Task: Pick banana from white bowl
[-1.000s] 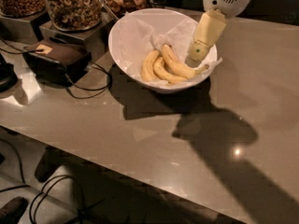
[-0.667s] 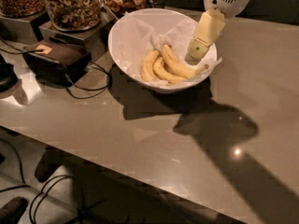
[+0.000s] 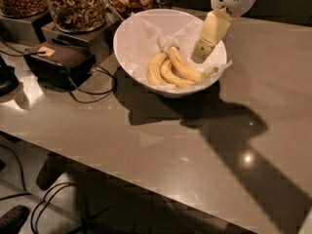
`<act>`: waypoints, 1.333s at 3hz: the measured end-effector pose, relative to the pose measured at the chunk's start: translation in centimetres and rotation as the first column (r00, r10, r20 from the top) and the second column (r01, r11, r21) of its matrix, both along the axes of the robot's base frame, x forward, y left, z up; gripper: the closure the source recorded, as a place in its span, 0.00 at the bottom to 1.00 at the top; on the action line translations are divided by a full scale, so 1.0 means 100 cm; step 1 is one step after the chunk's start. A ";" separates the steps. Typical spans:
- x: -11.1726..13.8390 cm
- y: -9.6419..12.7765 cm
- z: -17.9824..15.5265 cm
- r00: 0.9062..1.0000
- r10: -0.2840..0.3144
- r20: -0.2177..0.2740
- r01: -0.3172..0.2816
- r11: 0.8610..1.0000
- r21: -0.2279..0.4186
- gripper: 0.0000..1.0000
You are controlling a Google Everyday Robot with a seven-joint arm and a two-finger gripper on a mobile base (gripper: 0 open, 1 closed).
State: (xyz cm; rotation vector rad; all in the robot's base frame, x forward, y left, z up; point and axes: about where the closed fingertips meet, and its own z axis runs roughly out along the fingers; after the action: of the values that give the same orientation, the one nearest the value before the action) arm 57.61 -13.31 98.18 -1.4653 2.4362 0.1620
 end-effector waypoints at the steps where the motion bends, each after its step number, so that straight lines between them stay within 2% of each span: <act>1: 0.010 0.001 -0.001 1.000 -0.009 -0.006 0.009 1.000 0.011 0.18; 2: 0.018 0.002 -0.006 1.000 -0.012 -0.016 0.012 1.000 0.011 0.17; 4: 0.041 -0.001 -0.024 0.998 -0.045 -0.048 0.045 0.999 0.006 0.24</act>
Offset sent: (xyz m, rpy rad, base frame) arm -0.0030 -0.0108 -0.0123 -0.0365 0.1380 0.0009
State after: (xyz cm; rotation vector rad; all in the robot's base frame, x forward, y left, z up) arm 61.70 -13.42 95.77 -1.4175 2.5015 0.1976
